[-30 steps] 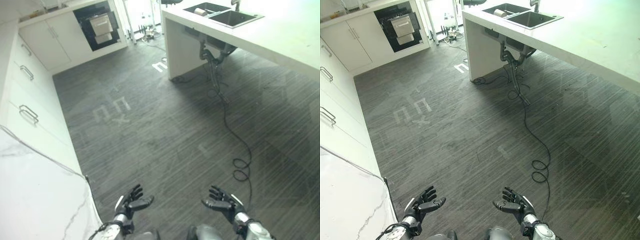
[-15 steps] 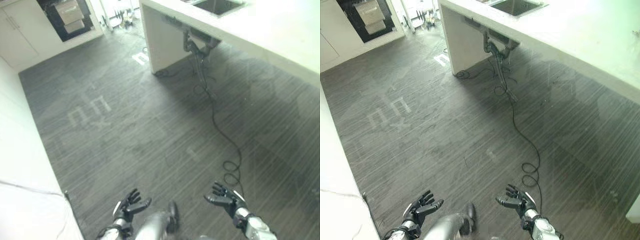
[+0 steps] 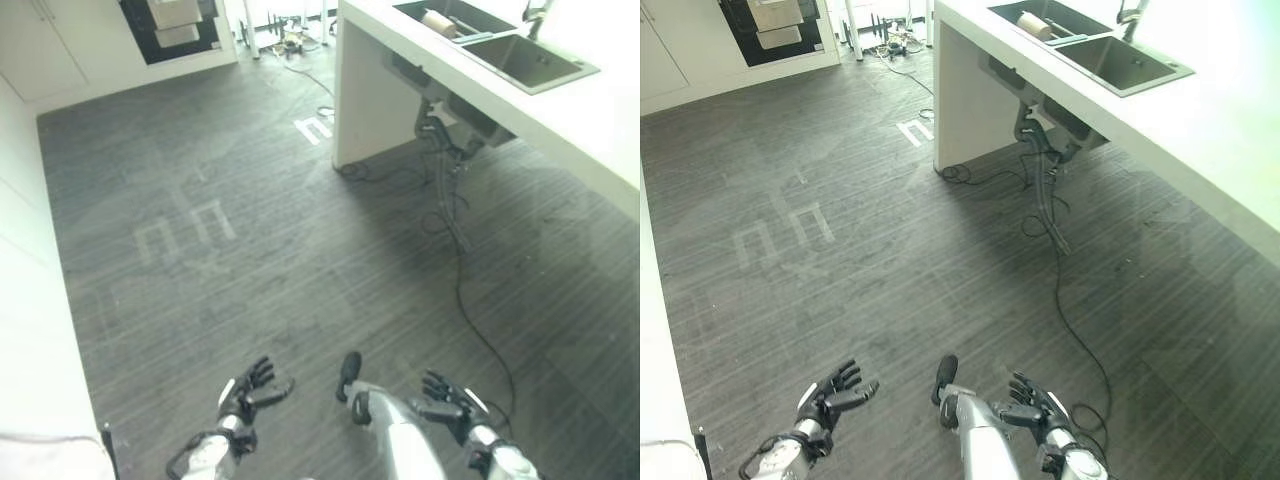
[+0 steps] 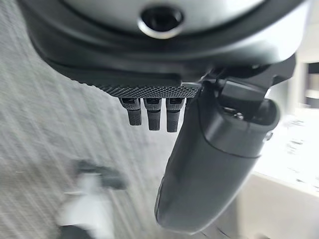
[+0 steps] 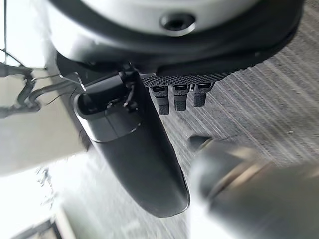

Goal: Place the dishes in the dishwasher.

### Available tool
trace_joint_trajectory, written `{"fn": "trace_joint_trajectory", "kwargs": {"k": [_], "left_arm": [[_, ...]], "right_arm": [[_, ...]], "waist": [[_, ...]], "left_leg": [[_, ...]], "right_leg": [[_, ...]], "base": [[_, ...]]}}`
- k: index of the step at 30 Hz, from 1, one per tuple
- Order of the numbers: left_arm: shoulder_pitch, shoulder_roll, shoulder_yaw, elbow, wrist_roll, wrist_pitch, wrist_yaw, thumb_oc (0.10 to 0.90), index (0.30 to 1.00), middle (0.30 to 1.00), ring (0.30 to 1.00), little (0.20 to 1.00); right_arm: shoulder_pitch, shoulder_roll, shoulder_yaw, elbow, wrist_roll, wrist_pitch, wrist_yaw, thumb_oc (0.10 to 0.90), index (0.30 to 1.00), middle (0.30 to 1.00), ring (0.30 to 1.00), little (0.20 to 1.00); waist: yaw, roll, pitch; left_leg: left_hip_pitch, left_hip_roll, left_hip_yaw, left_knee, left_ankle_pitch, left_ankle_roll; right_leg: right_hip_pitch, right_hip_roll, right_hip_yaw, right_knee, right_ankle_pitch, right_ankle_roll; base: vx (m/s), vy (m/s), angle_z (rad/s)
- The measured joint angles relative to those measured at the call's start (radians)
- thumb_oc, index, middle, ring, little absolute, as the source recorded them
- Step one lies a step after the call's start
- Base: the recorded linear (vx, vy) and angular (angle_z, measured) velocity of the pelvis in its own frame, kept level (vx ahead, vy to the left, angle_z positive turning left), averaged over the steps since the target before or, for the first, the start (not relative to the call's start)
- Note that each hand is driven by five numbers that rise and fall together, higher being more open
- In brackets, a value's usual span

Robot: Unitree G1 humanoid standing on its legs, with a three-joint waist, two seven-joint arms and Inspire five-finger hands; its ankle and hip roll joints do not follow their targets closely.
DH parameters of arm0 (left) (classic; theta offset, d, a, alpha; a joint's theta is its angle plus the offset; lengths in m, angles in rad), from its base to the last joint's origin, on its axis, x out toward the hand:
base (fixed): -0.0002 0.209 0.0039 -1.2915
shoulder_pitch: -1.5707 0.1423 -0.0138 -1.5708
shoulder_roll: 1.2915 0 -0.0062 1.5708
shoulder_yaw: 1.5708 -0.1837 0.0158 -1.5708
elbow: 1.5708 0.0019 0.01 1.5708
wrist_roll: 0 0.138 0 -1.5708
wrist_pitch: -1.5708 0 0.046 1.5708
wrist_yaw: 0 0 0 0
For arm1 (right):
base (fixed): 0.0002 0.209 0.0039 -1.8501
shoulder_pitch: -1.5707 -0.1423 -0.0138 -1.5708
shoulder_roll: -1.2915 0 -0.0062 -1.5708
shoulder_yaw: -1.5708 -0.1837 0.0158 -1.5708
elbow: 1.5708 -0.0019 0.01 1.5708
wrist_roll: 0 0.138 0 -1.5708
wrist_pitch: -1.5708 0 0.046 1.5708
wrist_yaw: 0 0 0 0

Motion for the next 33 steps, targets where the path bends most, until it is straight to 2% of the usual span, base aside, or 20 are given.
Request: {"fn": "trace_joint_trajectory", "kwargs": {"k": [1, 3, 5, 7, 9, 10, 11, 12, 14, 15, 18, 19, 20, 22, 24, 26, 30, 31, 32, 33], "left_arm": [[0.035, -0.024, 0.001, 0.011, 0.014, 0.02, -0.002, 0.8, 0.9, 0.9, 0.9, 0.9], [0.014, -0.038, 0.006, 0.036, 0.042, 0.022, -0.017, 0.8, 0.9, 0.9, 0.9, 0.9], [-0.019, 0.022, 0.011, 0.005, 0.043, 0.013, -0.018, 0.8, 0.9, 0.9, 0.9, 0.9], [-0.007, 0.021, 0.011, 0.007, 0.044, -0.001, -0.018, 0.8, 0.9, 0.9, 0.9, 0.9], [-0.059, 0.032, 0.008, -0.037, 0.037, -0.017, -0.029, 0.8, 0.9, 0.9, 0.9, 0.9], [-0.085, 0.032, 0.033, -0.05, 0.033, -0.032, -0.041, 0.8, 0.9, 0.9, 0.9, 0.9], [-0.08, 0.049, 0.049, -0.037, 0.035, -0.027, -0.042, 0.8, 0.9, 0.9, 0.9, 0.9], [-0.053, 0.059, 0.025, 0.008, 0.051, -0.022, -0.043, 0.8, 0.9, 0.9, 0.9, 0.9], [-0.033, 0.06, 0.007, 0.05, 0.066, -0.017, -0.05, 0.8, 0.9, 0.9, 0.9, 0.9], [-0.029, 0.054, 0.007, 0.062, 0.069, -0.014, -0.054, 0.8, 0.9, 0.9, 0.9, 0.9], [-0.037, 0.025, 0.026, 0.1, 0.063, -0.023, -0.059, 0.8, 0.9, 0.9, 0.9, 0.9], [-0.032, 0.002, 0.049, 0.1, 0.064, -0.026, -0.052, 0.8, 0.9, 0.9, 0.9, 0.9], [-0.023, -0.003, 0.052, 0.113, 0.068, -0.025, -0.044, 0.8, 0.9, 0.9, 0.9, 0.9], [-0.029, 0.015, 0.038, 0.147, 0.096, -0.028, -0.033, 0.8, 0.9, 0.9, 0.9, 0.9], [-0.086, 0.036, 0.009, 0.185, 0.148, -0.058, -0.033, 0.8, 0.9, 0.9, 0.9, 0.9], [-0.132, 0.047, -0.024, 0.211, 0.181, -0.069, -0.032, 0.8, 0.9, 0.9, 0.9, 0.9], [-0.148, 0.047, -0.094, 0.246, 0.191, -0.072, -0.034, 0.8, 0.9, 0.9, 0.9, 0.9], [-0.144, 0.036, -0.103, 0.245, 0.188, -0.072, -0.029, 0.8, 0.9, 0.9, 0.9, 0.9], [-0.126, 0.035, -0.088, 0.245, 0.188, -0.072, -0.02, 0.8, 0.9, 0.9, 0.9, 0.9], [-0.12, 0.059, -0.086, 0.232, 0.187, -0.062, -0.011, 0.8, 0.9, 0.9, 0.9, 0.9]], "right_arm": [[0.017, -0.009, 0.001, -0.002, 0.002, -0.003, 0.001, 0.8, 0.9, 0.9, 0.9, 0.9], [0.01, -0.002, 0.001, 0.057, 0.001, 0.016, -0.009, 0.8, 0.9, 0.9, 0.9, 0.9], [0.013, 0.028, 0.04, 0.034, 0.001, 0.016, 0.002, 0.8, 0.9, 0.9, 0.9, 0.9], [-0.025, 0.007, 0.05, 0.024, 0.002, -0.017, 0.012, 0.8, 0.9, 0.9, 0.9, 0.9], [-0.058, 0.002, 0.025, 0.03, 0.002, -0.04, 0.005, 0.8, 0.9, 0.9, 0.9, 0.9], [-0.091, 0.008, 0.021, 0.068, 0.002, -0.025, 0.007, 0.8, 0.9, 0.9, 0.9, 0.9], [-0.106, 0.034, 0.007, 0.085, 0.003, -0.018, -0.005, 0.8, 0.9, 0.9, 0.9, 0.9], [-0.129, 0.042, 0.005, 0.133, 0.004, -0.028, -0.009, 0.8, 0.9, 0.9, 0.9, 0.9], [-0.144, 0.035, 0.013, 0.165, 0.012, -0.037, -0.019, 0.8, 0.9, 0.9, 0.9, 0.9], [-0.143, 0.027, 0.021, 0.169, 0.033, -0.036, -0.027, 0.8, 0.9, 0.9, 0.9, 0.9], [-0.149, 0.016, 0.027, 0.288, 0.042, -0.034, -0.047, 0.8, 0.9, 0.9, 0.9, 0.9], [-0.146, 0.012, 0.007, 0.327, 0.042, -0.027, -0.053, 0.8, 0.9, 0.9, 0.9, 0.9], [-0.134, 0.016, -0.007, 0.345, 0.042, -0.03, -0.058, 0.8, 0.9, 0.9, 0.9, 0.9], [-0.101, 0.027, -0.018, 0.368, 0.042, -0.032, -0.055, 0.8, 0.9, 0.9, 0.9, 0.9], [-0.09, 0.05, -0.046, 0.389, 0.042, -0.035, -0.05, 0.8, 0.9, 0.9, 0.9, 0.9], [-0.067, 0.076, -0.061, 0.402, 0.042, -0.033, -0.045, 0.8, 0.9, 0.9, 0.9, 0.9], [-0.067, 0.095, -0.064, 0.376, 0.042, -0.066, 0.007, 0.8, 0.9, 0.9, 0.9, 0.9], [-0.067, 0.091, -0.054, 0.369, 0.041, -0.075, 0.021, 0.8, 0.9, 0.9, 0.9, 0.9], [-0.087, 0.101, -0.031, 0.359, 0.04, -0.084, 0.033, 0.8, 0.9, 0.9, 0.9, 0.9], [-0.089, 0.108, -0.008, 0.32, 0.037, -0.106, 0.052, 0.8, 0.9, 0.9, 0.9, 0.9]], "waist": [[-0.011, 0.009, -0.014], [-0.004, 0.078, -0.037], [0.022, 0.018, -0.049], [0.01, 0.021, -0.086], [0.022, -0.001, -0.072], [0.078, -0.041, -0.047], [0.1, -0.104, -0.011], [0.108, -0.119, 0.002], [0.102, -0.089, 0.0], [0.101, -0.059, 0.011], [0.152, -0.03, 0.009], [0.168, -0.004, 0.008], [0.153, 0.003, 0.006], [0.137, -0.014, -0.002], [0.093, -0.035, -0.013], [0.071, -0.029, -0.014], [0.043, 0.015, -0.013], [0.044, 0.033, -0.008], [0.039, -0.009, 0.005], [0.038, -0.013, 0.012]], "left_leg": [[0.043, -0.03, -0.037, 0.049, 0.045, -0.074], [0.02, 0.059, -0.077, 0.174, 0.012, -0.057], [-0.046, 0.157, -0.078, 0.266, 0.064, -0.144], [-0.103, 0.15, -0.078, 0.409, 0.276, -0.215], [-0.347, 0.159, -0.029, 0.833, 0.433, -0.173], [-0.487, 0.186, 0.031, 1.023, 0.451, -0.125], [-0.695, 0.221, 0.055, 1.039, 0.419, -0.069], [-0.744, 0.247, 0.073, 0.64, 0.343, -0.019], [-0.697, 0.259, 0.059, 0.132, 0.341, -0.022], [-0.681, 0.248, -0.015, -0.049, 0.351, -0.037], [-0.694, 0.214, -0.178, -0.111, 0.364, -0.058], [-0.65, 0.233, -0.141, -0.111, 0.331, -0.032], [-0.601, 0.24, -0.106, -0.118, 0.428, 0.004], [-0.525, 0.199, -0.072, -0.106, 0.501, 0.025], [-0.474, 0.139, -0.059, -0.147, 0.472, 0.07], [-0.441, 0.113, -0.058, -0.119, 0.421, 0.116], [-0.41, 0.119, -0.013, -0.061, 0.334, 0.139], [-0.374, 0.127, 0.014, -0.1, 0.316, 0.079], [-0.41, 0.146, 0.073, 0.039, 0.21, -0.066], [-0.451, 0.254, -0.039, 0.257, 0.054, 0.021]], "right_leg": [[0.105, -0.002, 0.024, -0.032, 0.03, -0.11], [0.164, 0.026, 0.036, -0.001, 0.016, -0.113], [0.29, 0.033, 0.112, -0.064, -0.021, -0.096], [0.356, 0.018, 0.139, -0.07, -0.05, -0.042], [0.373, 0.003, 0.183, -0.053, -0.113, -0.058], [0.412, -0.011, 0.225, -0.072, -0.113, -0.054], [0.537, -0.03, 0.245, -0.162, -0.102, -0.036], [0.611, -0.033, 0.289, -0.203, -0.122, 0.033], [0.657, -0.016, 0.311, -0.229, -0.145, 0.068], [0.7, -0.004, 0.337, -0.23, -0.151, 0.075], [0.752, -0.032, 0.45, -0.25, -0.195, 0.133], [0.774, -0.041, 0.46, -0.228, -0.211, 0.162], [0.795, -0.057, 0.44, -0.173, -0.23, 0.205], [0.761, -0.13, 0.419, 0.001, -0.263, 0.256], [0.673, -0.138, 0.392, 0.021, -0.294, 0.239], [0.64, -0.109, 0.34, 0.001, -0.205, 0.234], [0.376, -0.16, 0.309, 0.526, -0.107, 0.252], [0.326, -0.148, 0.276, 0.524, -0.103, 0.234], [0.301, -0.181, 0.262, 0.368, -0.091, 0.197], [0.269, -0.202, 0.262, 0.202, -0.104, 0.293]], "base": [[0.52, -0.163, -0.44], [0.45, -0.178, 0.12], [0.37, -0.162, 0.02], [0.35, -0.185, -0.23], [0.33, -0.211, 0.07], [0.46, -0.047, -0.37], [0.63, 0.188, -1.07], [0.64, 0.308, -0.9], [0.42, 0.309, -0.82], [0.42, 0.382, -0.77], [0.32, 0.338, -1.1], [0.25, 0.296, -1.48], [0.3, 0.334, -1.12], [0.26, 0.279, -0.73], [0.27, 0.289, -0.1], [0.2, 0.318, 0.08], [0.16, 0.143, -0.35], [0.23, -0.082, -0.57], [0.39, -0.278, -1.01], [0.35, -0.283, -1.25]]}}
